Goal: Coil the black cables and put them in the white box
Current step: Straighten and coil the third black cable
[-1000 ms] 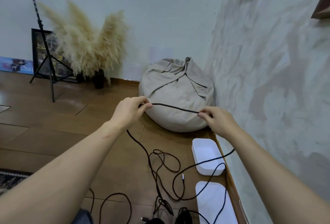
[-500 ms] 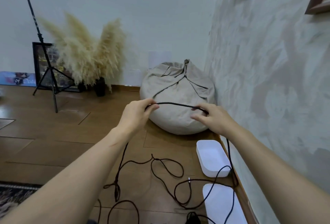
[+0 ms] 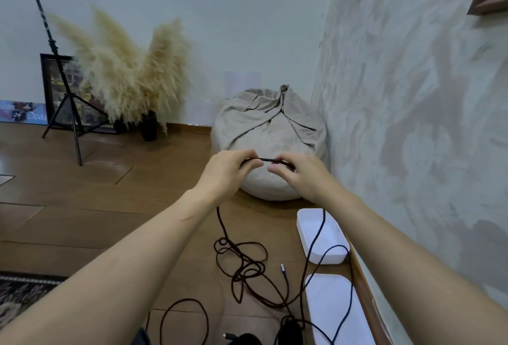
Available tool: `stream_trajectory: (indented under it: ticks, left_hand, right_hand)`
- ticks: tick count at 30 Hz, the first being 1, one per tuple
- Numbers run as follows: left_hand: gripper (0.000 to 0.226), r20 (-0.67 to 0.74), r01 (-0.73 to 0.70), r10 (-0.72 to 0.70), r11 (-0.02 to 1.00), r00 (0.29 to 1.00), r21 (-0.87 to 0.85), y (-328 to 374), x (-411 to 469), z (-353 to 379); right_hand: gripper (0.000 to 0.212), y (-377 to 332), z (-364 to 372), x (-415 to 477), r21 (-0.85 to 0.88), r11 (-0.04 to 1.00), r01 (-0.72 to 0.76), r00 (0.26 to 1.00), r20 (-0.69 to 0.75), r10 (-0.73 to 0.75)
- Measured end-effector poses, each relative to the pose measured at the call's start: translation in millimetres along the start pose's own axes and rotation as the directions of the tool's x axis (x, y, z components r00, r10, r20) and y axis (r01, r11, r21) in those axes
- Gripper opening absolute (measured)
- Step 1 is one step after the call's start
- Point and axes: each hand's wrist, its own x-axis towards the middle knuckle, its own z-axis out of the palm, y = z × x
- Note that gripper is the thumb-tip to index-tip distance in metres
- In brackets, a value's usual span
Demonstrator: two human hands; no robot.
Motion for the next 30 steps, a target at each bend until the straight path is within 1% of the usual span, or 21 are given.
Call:
stream_trajectory:
  ticks: [2,4,6,8,10,12,13,16,18,20,22,24,25,26,28,29,30]
  left_hand:
    - [0.021,0.008,0.022,-0.022,1.0,1.0,-0.003,-6,-2,1]
    - [0.021,0.018,0.097,-0.096,0.995,0.995,-0.033,-22,-8,-1]
    - [0.021,0.01,0.144,-0.144,0.989,0.99,-0.033,-29,-12,-1]
    - [0.02,0.007,0.126,-0.126,0.991,0.992,-0.045,-19,-9,3]
    - [0.019,0.019,0.077,-0.075,0.995,0.997,-0.071,-3,-3,8]
    - [0.018,0.038,0.053,-0.05,0.995,0.998,-0.081,6,-1,11]
    - [0.018,0.048,0.063,-0.059,0.995,0.997,-0.083,4,-1,11]
    - [0.021,0.062,0.16,-0.155,0.984,0.986,-0.08,-17,-7,8]
    - [0.023,0.051,0.195,-0.192,0.978,0.98,-0.068,-21,-10,5]
    - [0.021,0.054,0.143,-0.139,0.985,0.989,-0.091,-10,-5,7]
    - [0.02,0.089,0.067,-0.058,0.993,0.994,-0.093,8,0,13]
    - [0.021,0.117,0.036,-0.026,0.996,0.993,-0.083,15,1,17]
    - [0.022,0.121,0.052,-0.041,0.994,0.992,-0.094,13,0,17]
    - [0.023,0.123,0.08,-0.067,0.991,0.99,-0.109,6,-2,16]
    - [0.024,0.115,0.141,-0.129,0.984,0.985,-0.105,-8,-7,12]
    - [0.025,0.104,0.163,-0.153,0.982,0.983,-0.093,-14,-9,9]
    - [0.026,0.09,0.175,-0.168,0.981,0.982,-0.079,-17,-10,8]
  right_hand:
    - [0.026,-3,0,1,-0.007,1.0,-0.011,1.0,-0.022,0.011]
    - [0.028,11,-5,-3,-0.04,0.997,-0.07,0.995,-0.067,0.067]
    - [0.027,22,-6,-7,-0.072,0.99,-0.122,0.991,-0.066,0.117]
    - [0.023,21,-2,-5,-0.042,0.992,-0.122,0.992,-0.02,0.122]
    - [0.021,10,3,-2,0.026,0.997,-0.075,0.997,0.008,0.074]
    - [0.022,5,3,0,0.035,0.999,-0.036,0.999,-0.008,0.036]
    - [0.022,8,2,0,0.015,0.999,-0.047,0.998,-0.029,0.048]
    - [0.022,31,-7,-6,-0.053,0.984,-0.169,0.98,-0.118,0.162]
    - [0.021,42,-12,-12,-0.049,0.973,-0.225,0.966,-0.138,0.217]
    - [0.021,36,-11,-12,0.013,0.981,-0.191,0.978,-0.083,0.192]
    - [0.023,17,-7,-7,0.069,0.993,-0.094,0.995,-0.019,0.095]
    - [0.021,4,-2,-1,0.012,1.0,-0.015,1.0,-0.001,0.015]
    - [0.021,3,-1,1,-0.031,0.999,-0.01,1.0,-0.027,0.009]
    - [0.021,7,-4,0,-0.071,0.997,-0.029,0.997,-0.076,0.024]
    - [0.022,21,-10,-6,-0.098,0.988,-0.122,0.981,-0.161,0.105]
    - [0.022,27,-13,-9,-0.092,0.982,-0.162,0.975,-0.171,0.145]
    - [0.021,30,-14,-12,-0.081,0.982,-0.173,0.976,-0.148,0.16]
